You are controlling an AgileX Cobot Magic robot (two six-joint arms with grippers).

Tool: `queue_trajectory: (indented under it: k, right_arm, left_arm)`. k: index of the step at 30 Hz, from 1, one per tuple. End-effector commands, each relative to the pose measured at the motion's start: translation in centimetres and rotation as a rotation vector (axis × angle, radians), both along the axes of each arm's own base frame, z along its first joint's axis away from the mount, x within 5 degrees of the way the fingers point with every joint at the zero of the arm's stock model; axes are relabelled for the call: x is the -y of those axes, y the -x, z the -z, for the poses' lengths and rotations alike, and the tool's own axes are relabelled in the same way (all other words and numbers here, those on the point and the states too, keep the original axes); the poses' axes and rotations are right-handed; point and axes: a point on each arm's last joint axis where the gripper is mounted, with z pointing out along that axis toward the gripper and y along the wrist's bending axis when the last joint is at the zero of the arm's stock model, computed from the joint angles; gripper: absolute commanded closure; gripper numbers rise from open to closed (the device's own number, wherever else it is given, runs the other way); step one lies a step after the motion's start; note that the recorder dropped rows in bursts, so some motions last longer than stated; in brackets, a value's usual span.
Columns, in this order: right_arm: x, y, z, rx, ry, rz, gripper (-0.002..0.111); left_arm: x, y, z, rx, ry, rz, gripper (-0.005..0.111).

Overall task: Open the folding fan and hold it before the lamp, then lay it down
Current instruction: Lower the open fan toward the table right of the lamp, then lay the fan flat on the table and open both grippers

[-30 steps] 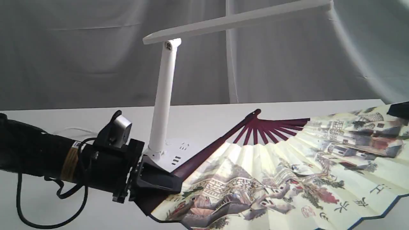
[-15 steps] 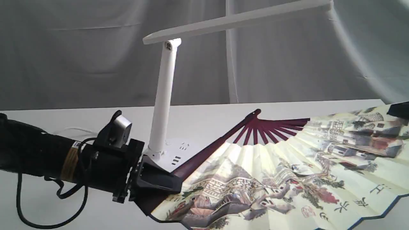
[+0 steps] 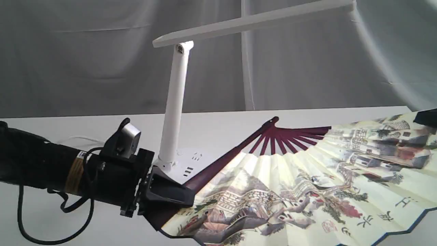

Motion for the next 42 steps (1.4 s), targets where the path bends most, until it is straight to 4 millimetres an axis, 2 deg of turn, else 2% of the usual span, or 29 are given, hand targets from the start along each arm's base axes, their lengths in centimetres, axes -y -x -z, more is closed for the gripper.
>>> queue_trajectory:
  k: [1,7,23,29,36,42]
  right_arm:
    - [0.8,0.8,0.6,-0.019,0.113,-0.029,0.108]
    - [0.9,0.9,0.6,-0.02,0.108,-0.022,0.108]
    - [0.7,1.2,1.0,-0.037,0.111,-0.057,0.108]
    - [-0.5,1.0,1.3,-0.02,0.13,-0.097,0.108]
    - [0.1,1.5,3.3,-0.086,0.216,0.002,0.108]
    - [0.6,1.3,3.5,-0.092,0.246,0.058,0.108]
  left_arm:
    - [0.3,0.2,0.6,-0.019,-0.003,0.025,0.107]
    - [0.3,0.1,1.5,-0.031,-0.006,0.031,0.107]
    - [0.3,0.1,1.5,-0.019,-0.006,0.035,0.107]
    - [0.3,0.1,1.5,-0.022,-0.006,0.034,0.107]
    - [0.2,-0.1,1.8,-0.007,-0.038,0.008,0.107]
    - [0.2,-0.3,1.7,0.011,-0.016,0.003,0.107]
